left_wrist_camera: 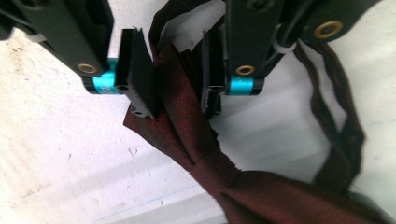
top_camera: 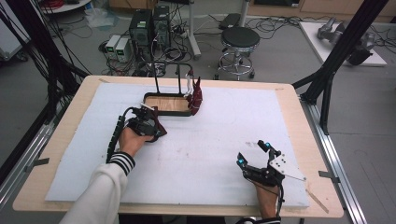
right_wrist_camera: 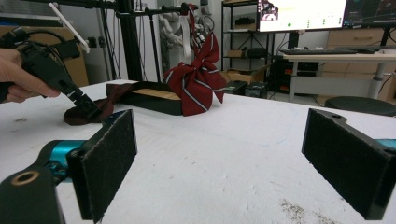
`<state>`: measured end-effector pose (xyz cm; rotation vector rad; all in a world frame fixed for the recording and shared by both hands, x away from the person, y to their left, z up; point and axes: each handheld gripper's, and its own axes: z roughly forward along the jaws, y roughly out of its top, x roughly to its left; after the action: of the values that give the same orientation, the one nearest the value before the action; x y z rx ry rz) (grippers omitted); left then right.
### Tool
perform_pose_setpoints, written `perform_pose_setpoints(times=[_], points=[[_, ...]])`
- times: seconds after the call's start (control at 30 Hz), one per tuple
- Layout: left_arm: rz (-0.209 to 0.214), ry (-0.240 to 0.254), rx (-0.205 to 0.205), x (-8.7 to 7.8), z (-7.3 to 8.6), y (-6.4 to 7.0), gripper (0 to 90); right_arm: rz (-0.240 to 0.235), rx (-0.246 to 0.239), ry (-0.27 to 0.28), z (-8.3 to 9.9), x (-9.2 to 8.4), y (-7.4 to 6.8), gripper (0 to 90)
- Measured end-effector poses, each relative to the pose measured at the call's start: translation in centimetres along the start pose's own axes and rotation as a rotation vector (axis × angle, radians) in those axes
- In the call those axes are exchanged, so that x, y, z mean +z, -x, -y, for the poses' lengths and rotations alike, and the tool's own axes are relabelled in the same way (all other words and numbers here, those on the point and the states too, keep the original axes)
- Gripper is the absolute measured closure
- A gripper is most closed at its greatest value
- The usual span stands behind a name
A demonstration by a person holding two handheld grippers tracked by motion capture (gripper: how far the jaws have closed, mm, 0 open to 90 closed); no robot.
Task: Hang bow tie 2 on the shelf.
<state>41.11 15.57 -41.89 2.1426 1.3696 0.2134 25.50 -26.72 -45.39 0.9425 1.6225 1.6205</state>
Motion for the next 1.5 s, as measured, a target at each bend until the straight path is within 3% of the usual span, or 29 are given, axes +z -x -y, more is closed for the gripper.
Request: perform_pose_setpoints(times=[0.17,0.47,0.83,1.23,1.33,1.5], points=[[-0.018,0.017,0.033,-0.3,0.0,0.2,78.9,-0.001,-0.002,0.001,0.0,0.0,0.0,9.4],[-0.040,0.049,0.070,-1.1,0.2,0.2,81.5,-0.002,0.000,-0.004,0.0,0.0,-0.1,9.4],[-0.033,0.106,0.075,-2.3,0.2,0.1,82.6,-0.001,-0.009,-0.002,0.0,0.0,-0.1,9.4],[-0.067,0.244,0.119,-4.7,0.5,-0.2,82.5,0.002,-0.015,0.000,0.0,0.0,-0.1,9.5],[-0.080,0.257,0.131,-5.0,0.6,-0.2,82.5,0.002,-0.015,0.003,0.0,0.0,-0.2,9.5],[-0.119,0.329,0.150,-6.2,0.7,-0.3,82.6,0.000,-0.021,0.005,0.1,0.0,-0.2,9.5]])
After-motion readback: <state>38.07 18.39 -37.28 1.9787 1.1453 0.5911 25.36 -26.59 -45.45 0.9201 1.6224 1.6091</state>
